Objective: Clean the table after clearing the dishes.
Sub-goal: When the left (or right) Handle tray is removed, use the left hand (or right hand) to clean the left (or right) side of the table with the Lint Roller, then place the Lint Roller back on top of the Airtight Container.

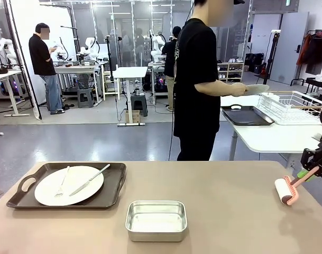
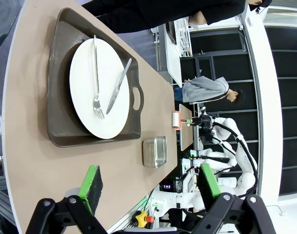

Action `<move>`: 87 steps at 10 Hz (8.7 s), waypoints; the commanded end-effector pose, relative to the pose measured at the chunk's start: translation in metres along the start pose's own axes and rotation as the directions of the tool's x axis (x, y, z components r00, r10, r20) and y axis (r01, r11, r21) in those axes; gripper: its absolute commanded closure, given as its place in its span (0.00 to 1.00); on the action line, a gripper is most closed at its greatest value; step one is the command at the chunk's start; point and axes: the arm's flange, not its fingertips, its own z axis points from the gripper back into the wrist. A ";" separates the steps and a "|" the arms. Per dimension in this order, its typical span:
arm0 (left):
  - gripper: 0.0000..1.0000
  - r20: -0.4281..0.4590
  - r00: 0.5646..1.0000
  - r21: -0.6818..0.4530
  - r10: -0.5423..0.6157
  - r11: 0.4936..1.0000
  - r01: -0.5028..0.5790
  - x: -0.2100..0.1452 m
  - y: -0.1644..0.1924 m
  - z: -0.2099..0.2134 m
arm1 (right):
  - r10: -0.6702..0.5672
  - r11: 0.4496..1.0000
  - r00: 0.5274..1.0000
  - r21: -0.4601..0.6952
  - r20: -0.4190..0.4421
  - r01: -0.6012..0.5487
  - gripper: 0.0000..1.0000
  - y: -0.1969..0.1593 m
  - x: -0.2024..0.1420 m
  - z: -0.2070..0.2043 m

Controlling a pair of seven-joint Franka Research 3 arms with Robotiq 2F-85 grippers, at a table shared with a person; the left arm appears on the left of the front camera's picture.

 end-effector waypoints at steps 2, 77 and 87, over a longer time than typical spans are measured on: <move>0.00 0.005 1.000 0.001 -0.002 1.000 0.002 -0.001 0.000 0.002 | 0.002 0.991 0.996 -0.131 -0.085 -0.013 0.79 0.018 -0.036 -0.009; 0.00 0.005 1.000 0.001 -0.002 1.000 0.002 -0.001 0.000 0.002 | 0.858 -0.176 -0.204 0.104 -0.472 -0.979 0.79 0.502 -0.247 -0.230; 0.00 0.005 1.000 0.001 -0.002 1.000 0.002 -0.001 0.000 0.002 | 0.847 -0.209 -0.219 0.074 -0.484 -0.975 0.79 0.501 -0.238 -0.253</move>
